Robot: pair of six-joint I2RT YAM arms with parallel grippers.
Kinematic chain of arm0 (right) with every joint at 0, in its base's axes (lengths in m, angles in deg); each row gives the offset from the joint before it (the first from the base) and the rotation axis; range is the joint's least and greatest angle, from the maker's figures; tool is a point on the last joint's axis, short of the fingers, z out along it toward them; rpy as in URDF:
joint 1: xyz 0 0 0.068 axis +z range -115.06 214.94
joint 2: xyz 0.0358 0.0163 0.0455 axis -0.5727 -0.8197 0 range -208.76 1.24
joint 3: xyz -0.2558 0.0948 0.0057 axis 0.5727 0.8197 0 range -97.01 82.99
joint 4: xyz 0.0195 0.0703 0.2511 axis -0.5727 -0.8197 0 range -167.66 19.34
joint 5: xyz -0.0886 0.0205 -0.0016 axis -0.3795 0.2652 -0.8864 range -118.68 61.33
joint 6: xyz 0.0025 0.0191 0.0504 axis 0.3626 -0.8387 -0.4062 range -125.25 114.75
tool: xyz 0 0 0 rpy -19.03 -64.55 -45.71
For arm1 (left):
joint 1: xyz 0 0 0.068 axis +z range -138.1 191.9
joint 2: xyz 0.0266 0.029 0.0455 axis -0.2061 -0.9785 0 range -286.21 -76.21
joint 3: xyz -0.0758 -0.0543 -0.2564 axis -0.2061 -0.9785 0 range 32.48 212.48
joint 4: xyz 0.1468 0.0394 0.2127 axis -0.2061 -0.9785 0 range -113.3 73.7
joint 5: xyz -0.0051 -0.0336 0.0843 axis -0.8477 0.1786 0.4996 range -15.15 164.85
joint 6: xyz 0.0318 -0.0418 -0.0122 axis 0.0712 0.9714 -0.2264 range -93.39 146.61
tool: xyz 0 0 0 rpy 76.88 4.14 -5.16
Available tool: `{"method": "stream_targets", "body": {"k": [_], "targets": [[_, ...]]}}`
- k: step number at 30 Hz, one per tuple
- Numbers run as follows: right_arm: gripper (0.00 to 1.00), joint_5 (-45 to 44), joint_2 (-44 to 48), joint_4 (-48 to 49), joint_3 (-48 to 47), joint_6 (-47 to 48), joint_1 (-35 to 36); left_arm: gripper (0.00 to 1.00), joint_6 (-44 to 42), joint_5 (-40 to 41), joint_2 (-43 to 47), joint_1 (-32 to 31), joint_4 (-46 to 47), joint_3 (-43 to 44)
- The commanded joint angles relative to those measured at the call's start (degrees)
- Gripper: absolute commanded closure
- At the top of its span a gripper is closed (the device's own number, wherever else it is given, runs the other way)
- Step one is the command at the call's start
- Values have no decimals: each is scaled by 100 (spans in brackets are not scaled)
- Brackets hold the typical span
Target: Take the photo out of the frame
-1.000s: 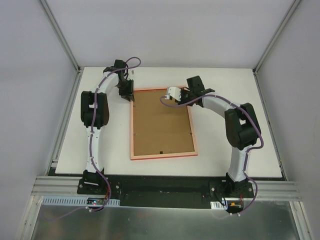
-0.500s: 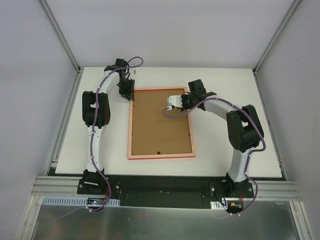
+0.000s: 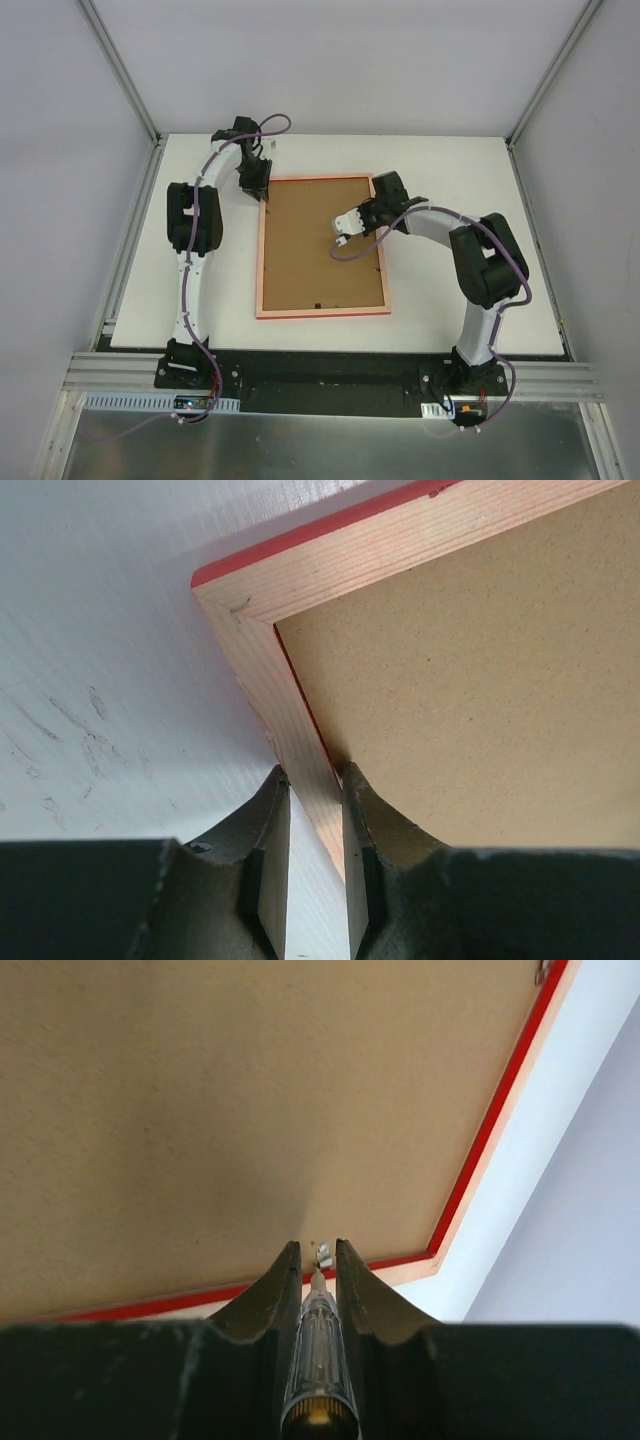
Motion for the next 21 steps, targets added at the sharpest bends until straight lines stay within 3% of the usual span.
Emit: {"method": "stream_targets", "body": {"k": [1,10,18,21], "targets": [[100,-115,-122,195,476,700,118,100,-636,41,-255,-212,-242,60],[100,-396,-201,495,599,1245,101,100,-759,76,-273,-221,-286,95],[100,-660,-237,389,801,2633,-22,100,-943,76,-281,-221,-339,104],[99,-485,-158,-116,479,1813,4,100,-944,172,-273,-212,-339,121]]}}
